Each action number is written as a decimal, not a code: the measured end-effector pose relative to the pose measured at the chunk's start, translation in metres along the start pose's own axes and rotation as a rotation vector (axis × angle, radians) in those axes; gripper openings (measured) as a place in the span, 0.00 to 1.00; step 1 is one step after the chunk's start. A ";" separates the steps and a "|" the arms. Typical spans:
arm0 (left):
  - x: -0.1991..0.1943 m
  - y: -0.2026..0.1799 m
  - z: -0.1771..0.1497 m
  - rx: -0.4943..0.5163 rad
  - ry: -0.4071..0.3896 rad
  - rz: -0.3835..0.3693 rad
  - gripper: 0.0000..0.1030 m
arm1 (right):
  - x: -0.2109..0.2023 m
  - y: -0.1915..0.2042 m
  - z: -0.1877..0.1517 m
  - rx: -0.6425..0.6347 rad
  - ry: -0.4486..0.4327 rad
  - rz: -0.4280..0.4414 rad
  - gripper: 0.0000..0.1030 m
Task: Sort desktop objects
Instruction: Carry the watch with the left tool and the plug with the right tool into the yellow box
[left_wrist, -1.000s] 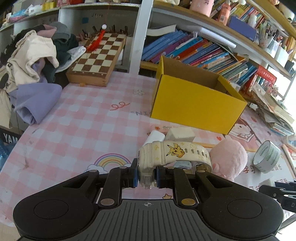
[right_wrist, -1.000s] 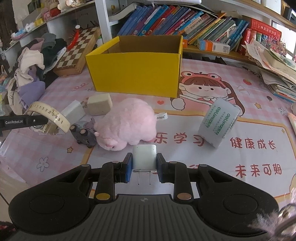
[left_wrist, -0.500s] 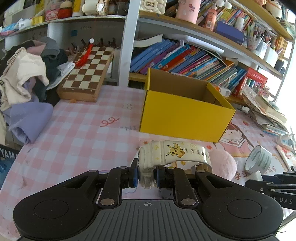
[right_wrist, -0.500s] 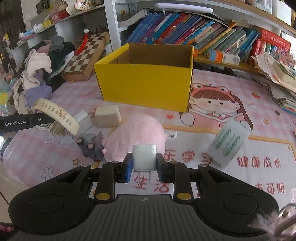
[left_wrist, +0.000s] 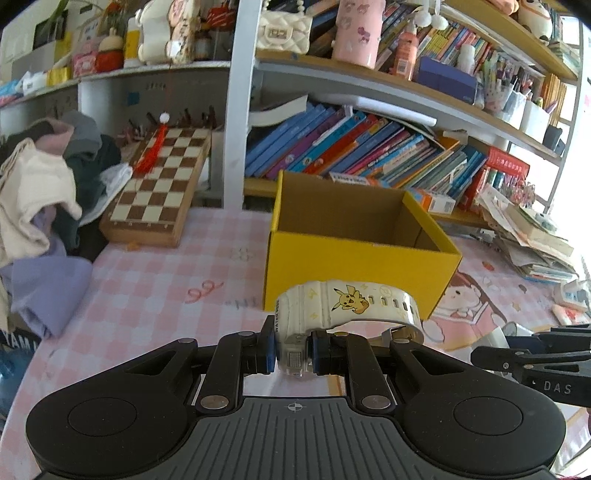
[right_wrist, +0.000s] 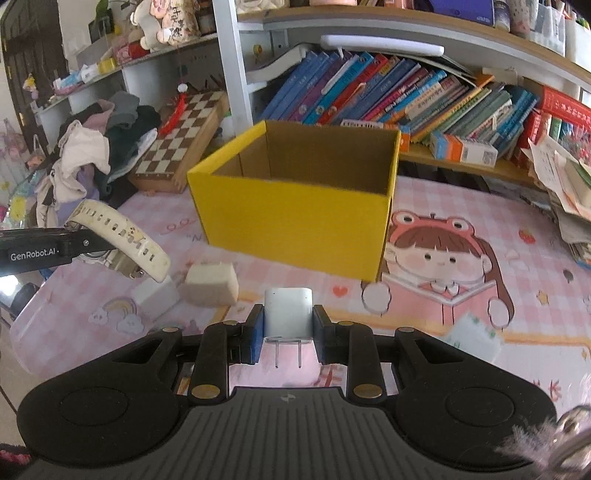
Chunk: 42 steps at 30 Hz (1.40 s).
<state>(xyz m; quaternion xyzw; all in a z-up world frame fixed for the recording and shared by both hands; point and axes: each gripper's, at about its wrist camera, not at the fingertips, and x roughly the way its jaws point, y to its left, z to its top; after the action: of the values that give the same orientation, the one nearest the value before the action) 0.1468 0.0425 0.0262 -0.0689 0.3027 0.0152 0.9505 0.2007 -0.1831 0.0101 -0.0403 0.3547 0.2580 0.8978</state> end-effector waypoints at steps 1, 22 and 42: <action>0.001 -0.002 0.002 0.004 -0.004 0.001 0.16 | 0.001 -0.003 0.003 -0.001 -0.005 0.003 0.24; 0.051 -0.036 0.071 0.122 -0.086 -0.007 0.16 | 0.043 -0.047 0.079 -0.094 -0.099 0.039 0.24; 0.155 -0.049 0.114 0.270 -0.014 0.063 0.16 | 0.145 -0.066 0.158 -0.312 -0.018 0.063 0.24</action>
<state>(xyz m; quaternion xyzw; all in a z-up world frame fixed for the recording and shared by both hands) 0.3418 0.0081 0.0346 0.0694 0.2975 0.0046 0.9522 0.4198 -0.1364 0.0249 -0.1659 0.3031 0.3384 0.8753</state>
